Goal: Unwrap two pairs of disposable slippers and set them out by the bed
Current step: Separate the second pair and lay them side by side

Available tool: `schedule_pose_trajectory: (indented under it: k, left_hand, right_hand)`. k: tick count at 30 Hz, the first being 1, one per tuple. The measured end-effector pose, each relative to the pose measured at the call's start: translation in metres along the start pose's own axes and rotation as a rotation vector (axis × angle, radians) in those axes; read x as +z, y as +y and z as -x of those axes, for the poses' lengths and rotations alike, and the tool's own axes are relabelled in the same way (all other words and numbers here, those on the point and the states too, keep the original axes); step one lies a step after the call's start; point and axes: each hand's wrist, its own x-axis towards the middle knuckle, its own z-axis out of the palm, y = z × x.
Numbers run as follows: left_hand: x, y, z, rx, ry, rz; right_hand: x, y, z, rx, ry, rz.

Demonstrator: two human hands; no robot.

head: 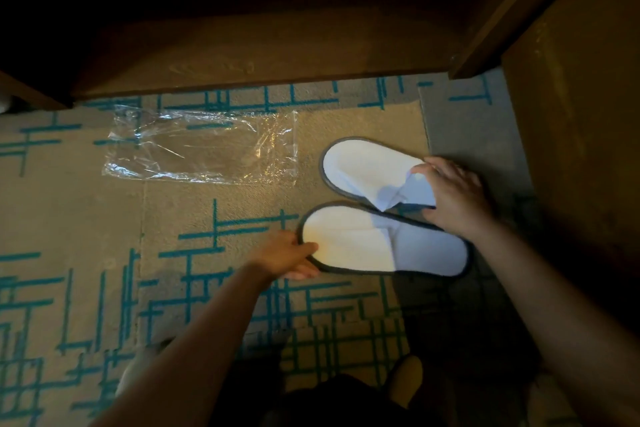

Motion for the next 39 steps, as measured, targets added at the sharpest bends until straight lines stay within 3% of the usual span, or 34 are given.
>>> schedule_pose_trajectory:
  k: [2,4,6,7,9,13,18,23,30,35,39]
  left_hand:
    - [0.007,0.005,0.003,0.000,-0.016,-0.355]
    - [0.005,0.013,0.006,0.108,0.166,-0.652]
    - [0.001,0.020,0.008,0.437,0.490,-0.725]
    - [0.000,0.025,0.009,0.625,0.575,-0.721]
    - [0.000,0.035,0.005,0.788,0.518,-0.863]
    - [0.022,0.052,-0.019,0.781,0.355,-1.250]
    - [0.034,0.051,-0.044,0.668,0.232,-1.418]
    - [0.042,0.040,-0.041,0.622,0.403,-1.386]
    - [0.055,0.051,-0.030,0.599,0.463,-1.337]
    - [0.038,0.045,-0.032,0.643,0.381,-1.434]
    - [0.036,0.046,-0.035,0.586,0.308,-1.366]
  right_hand:
    - [-0.003,0.002,-0.005,-0.002,-0.046,0.004]
    - [-0.004,-0.001,-0.004,0.014,-0.062,0.008]
    - [-0.001,-0.009,0.006,0.018,-0.058,-0.010]
    - [0.003,-0.014,0.015,0.014,-0.057,-0.016]
    - [0.017,-0.025,0.033,0.016,-0.072,-0.009]
    - [0.049,-0.045,0.059,0.129,-0.217,-0.027]
    - [0.072,-0.045,0.071,0.118,-0.181,-0.006]
    - [0.071,-0.017,0.061,0.028,-0.123,0.040]
    - [0.058,-0.029,0.061,0.110,0.073,0.092]
    - [0.058,-0.051,0.059,0.262,-0.090,-0.111]
    - [0.052,-0.045,0.057,0.234,-0.073,-0.048]
